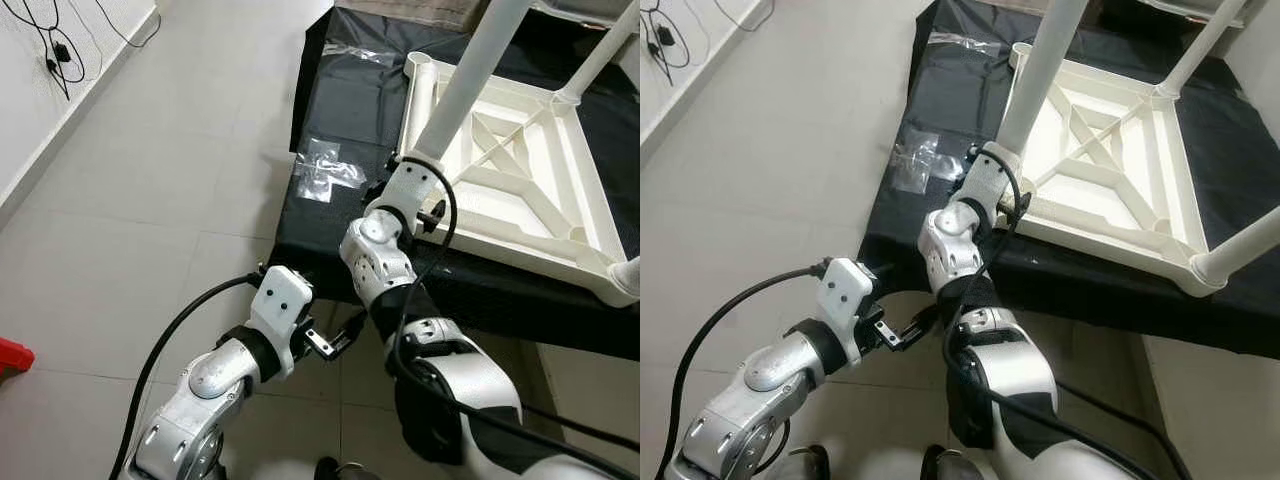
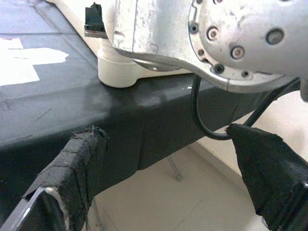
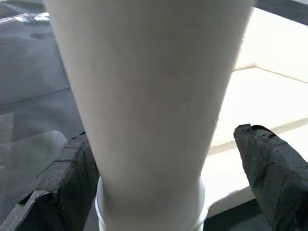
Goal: Building children table
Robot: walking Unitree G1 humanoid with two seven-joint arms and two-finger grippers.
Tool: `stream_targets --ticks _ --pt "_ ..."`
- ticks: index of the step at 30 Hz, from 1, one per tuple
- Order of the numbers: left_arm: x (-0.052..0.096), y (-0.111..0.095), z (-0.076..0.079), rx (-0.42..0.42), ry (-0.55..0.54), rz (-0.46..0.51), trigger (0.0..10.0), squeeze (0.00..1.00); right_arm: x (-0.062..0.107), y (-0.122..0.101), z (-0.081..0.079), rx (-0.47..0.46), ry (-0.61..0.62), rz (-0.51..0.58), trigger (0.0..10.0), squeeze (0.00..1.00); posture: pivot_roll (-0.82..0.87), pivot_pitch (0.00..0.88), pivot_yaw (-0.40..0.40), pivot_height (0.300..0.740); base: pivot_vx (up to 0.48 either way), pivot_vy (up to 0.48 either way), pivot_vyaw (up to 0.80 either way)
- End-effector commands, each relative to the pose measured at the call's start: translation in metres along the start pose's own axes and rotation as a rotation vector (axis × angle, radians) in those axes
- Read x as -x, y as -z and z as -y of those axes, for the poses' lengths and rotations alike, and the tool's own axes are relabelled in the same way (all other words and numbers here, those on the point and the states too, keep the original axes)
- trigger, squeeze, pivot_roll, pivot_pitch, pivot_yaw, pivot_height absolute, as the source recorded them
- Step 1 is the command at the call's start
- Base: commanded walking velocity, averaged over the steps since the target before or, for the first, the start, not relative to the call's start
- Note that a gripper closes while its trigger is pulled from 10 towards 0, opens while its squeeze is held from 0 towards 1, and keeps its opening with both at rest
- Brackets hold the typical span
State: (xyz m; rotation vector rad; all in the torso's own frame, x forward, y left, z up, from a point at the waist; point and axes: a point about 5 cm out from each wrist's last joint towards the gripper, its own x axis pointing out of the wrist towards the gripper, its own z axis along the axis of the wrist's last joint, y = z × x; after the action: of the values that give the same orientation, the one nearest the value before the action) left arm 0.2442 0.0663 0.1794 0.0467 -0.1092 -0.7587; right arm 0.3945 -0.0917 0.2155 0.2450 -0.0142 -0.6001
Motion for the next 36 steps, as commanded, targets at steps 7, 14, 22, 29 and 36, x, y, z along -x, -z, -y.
stream_targets --ticks 7,14,22,29,36 --pt "-0.005 0.006 0.003 -0.003 0.017 -0.004 10.0 0.00 0.003 0.010 0.013 -0.002 -0.115 -0.036 10.0 0.00 0.12 0.145 -0.120 0.740 0.000 0.000 0.00" --pt "-0.007 0.009 0.002 -0.006 0.017 -0.002 10.0 0.00 0.013 0.017 0.025 0.008 -0.237 -0.061 10.0 0.00 0.12 0.121 -0.117 0.740 0.000 0.000 0.00" --pt "-0.003 0.016 0.004 0.005 0.023 -0.017 10.0 0.00 0.028 0.036 0.050 0.031 -0.419 -0.157 10.0 0.00 0.11 0.095 -0.121 0.740 0.000 0.000 0.00" --pt "0.006 0.039 0.004 0.010 -0.032 -0.099 10.0 0.00 0.063 0.064 0.107 0.166 -0.646 -0.159 10.0 0.00 0.10 0.041 -0.119 0.740 0.000 0.000 0.00" --pt "0.013 0.052 0.001 0.050 -0.105 -0.157 10.0 0.00 0.095 0.079 0.143 0.245 -0.709 -0.120 10.0 0.00 0.11 0.001 -0.113 0.740 0.000 0.000 0.00"
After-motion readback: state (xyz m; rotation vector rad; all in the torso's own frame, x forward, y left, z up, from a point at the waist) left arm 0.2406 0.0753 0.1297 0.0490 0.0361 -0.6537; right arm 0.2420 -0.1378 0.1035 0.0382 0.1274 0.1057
